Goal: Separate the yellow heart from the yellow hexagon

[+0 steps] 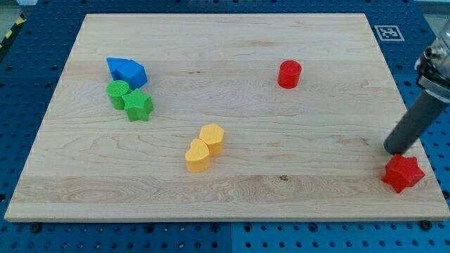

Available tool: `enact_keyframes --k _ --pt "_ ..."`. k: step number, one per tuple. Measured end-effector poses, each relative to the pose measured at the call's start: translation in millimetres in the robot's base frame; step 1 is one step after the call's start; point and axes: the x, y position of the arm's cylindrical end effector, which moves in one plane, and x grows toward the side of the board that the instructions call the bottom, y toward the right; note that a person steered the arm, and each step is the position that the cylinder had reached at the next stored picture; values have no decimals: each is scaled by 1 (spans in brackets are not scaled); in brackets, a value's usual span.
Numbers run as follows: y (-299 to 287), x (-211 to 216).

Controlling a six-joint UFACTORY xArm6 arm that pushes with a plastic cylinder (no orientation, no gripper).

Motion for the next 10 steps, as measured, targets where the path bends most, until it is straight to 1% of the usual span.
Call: enact_keyframes --k 1,2,3,4,5,6,7,8,9,10 --pt "-37 -27" --pt "-100 -50" --pt "-170 -61" --pt "-254 -61" --pt "-320 -59" --pt "-334 -28" --pt "-334 10" --pt "-326 17" --pt "-286 19" --pt "-251 38"
